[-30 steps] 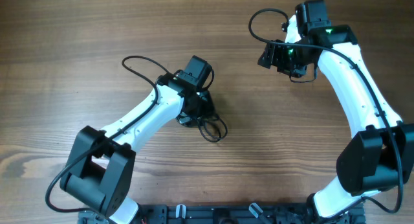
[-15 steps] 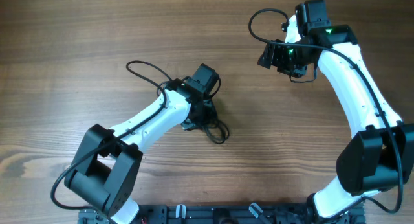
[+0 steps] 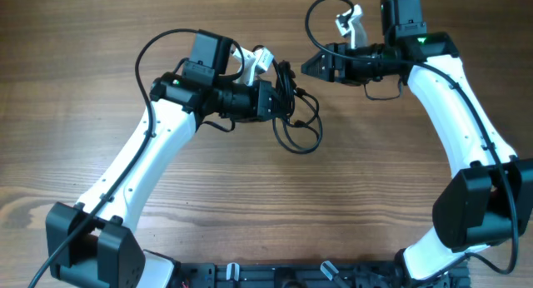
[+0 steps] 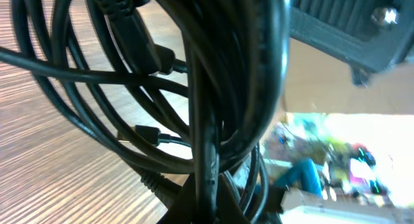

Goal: Untangle cables

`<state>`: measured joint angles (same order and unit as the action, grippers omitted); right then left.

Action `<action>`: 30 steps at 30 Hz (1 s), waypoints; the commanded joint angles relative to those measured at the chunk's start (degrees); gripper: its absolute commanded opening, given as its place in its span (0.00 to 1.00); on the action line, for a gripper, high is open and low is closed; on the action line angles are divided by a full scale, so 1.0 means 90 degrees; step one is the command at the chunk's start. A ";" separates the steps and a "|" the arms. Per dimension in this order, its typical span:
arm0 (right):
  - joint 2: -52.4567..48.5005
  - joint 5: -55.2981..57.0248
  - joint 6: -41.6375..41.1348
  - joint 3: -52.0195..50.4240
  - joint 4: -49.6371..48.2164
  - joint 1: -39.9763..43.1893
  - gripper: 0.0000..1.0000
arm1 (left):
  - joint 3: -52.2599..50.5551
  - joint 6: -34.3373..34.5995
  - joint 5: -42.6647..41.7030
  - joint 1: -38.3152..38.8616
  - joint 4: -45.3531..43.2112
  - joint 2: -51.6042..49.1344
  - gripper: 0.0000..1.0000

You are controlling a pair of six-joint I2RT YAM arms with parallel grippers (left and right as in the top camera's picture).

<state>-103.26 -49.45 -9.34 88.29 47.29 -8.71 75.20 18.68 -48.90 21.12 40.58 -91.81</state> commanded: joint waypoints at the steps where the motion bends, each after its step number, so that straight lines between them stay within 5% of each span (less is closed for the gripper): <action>1: 0.0136 -0.0731 -0.0335 -0.0015 -0.0061 -0.0109 0.67 | 0.0087 -0.1154 -0.1071 -0.0087 0.0097 0.0022 0.04; 8: 0.0595 -0.0726 -0.0682 -0.0015 -0.0532 -0.0109 0.66 | 0.0087 -0.1739 -0.0823 -0.0095 0.0136 0.0022 0.04; 16: 0.0595 -0.1154 0.0029 -0.0015 -0.0209 -0.0160 0.65 | 0.0087 -0.0605 -0.0389 -0.0172 -0.0129 0.0022 0.04; 23: 0.0593 0.0248 0.0017 -0.0017 -0.0119 -0.0967 0.64 | 0.0087 -0.0005 -0.0469 -0.0172 -0.0423 0.0022 0.04; 30: 0.0593 0.1377 -0.0539 -0.0017 -0.0483 -0.1217 0.44 | 0.0087 0.0151 -0.0814 -0.0172 -0.0474 0.0022 0.04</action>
<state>-99.07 -42.96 -12.36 88.29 43.44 -19.49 75.20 19.68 -52.07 19.86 37.19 -91.88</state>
